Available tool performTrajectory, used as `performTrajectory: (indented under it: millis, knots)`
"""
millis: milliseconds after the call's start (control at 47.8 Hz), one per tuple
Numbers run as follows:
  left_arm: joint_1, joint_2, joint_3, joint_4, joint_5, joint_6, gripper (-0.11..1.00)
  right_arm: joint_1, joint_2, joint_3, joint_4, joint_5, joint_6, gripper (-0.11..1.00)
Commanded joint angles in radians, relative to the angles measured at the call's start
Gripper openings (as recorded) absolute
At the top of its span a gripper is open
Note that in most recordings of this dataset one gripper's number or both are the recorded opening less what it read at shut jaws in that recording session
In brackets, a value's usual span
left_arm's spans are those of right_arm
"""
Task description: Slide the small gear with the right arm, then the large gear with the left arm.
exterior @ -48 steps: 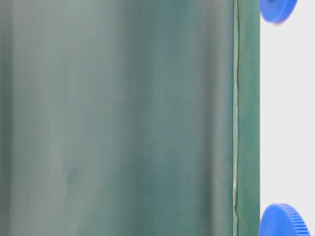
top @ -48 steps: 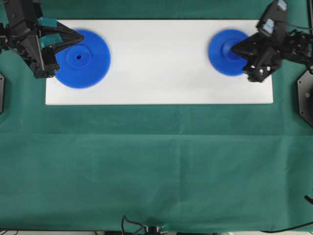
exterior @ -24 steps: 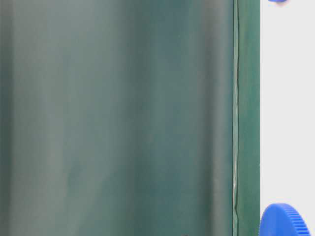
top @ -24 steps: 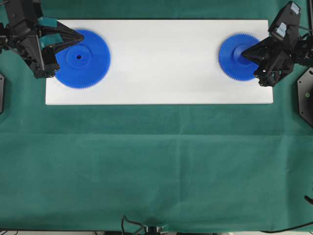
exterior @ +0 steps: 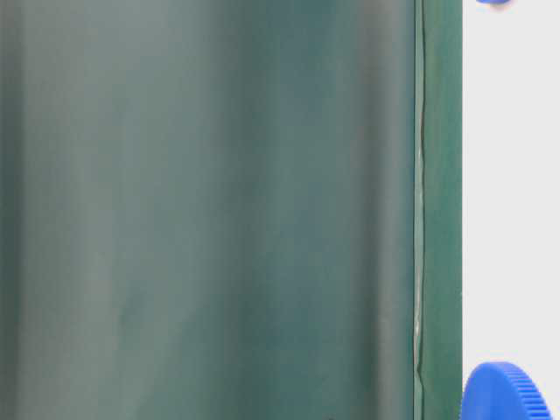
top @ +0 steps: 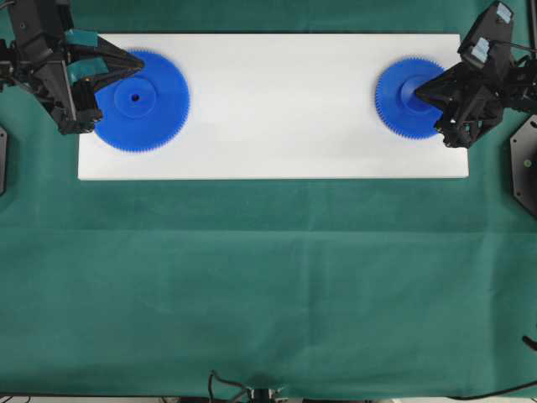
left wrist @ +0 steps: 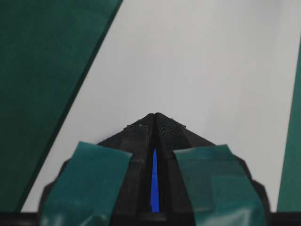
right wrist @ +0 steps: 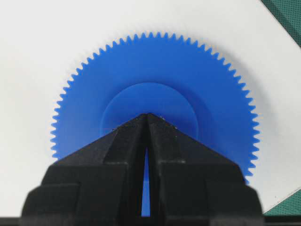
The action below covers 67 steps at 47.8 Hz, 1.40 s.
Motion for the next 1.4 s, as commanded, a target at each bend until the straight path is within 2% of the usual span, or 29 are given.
performTrajectory:
  millis: [0, 377, 670, 1005, 1235, 1381]
  knots:
    - [0.002, -0.003, -0.023, -0.002, -0.005, -0.002, 0.0, -0.003, -0.014, -0.034, -0.012, 0.015, -0.003, 0.52]
    - [0.002, -0.003, -0.023, -0.002, -0.003, -0.002, 0.0, -0.003, -0.137, -0.114, -0.071, 0.126, -0.005, 0.52]
    - [0.002, 0.005, -0.014, -0.002, 0.044, -0.002, 0.0, -0.002, -0.227, -0.124, -0.106, 0.13, -0.005, 0.53]
    - [0.003, 0.081, -0.009, -0.002, 0.094, -0.002, 0.0, -0.003, -0.221, -0.129, -0.107, 0.124, -0.006, 0.52]
    - [0.048, 0.16, 0.008, -0.002, 0.112, -0.002, 0.0, -0.002, -0.221, -0.129, -0.109, 0.124, -0.006, 0.52]
    - [0.048, 0.184, 0.008, -0.003, 0.12, -0.011, 0.0, -0.002, -0.221, -0.129, -0.107, 0.124, -0.006, 0.52]
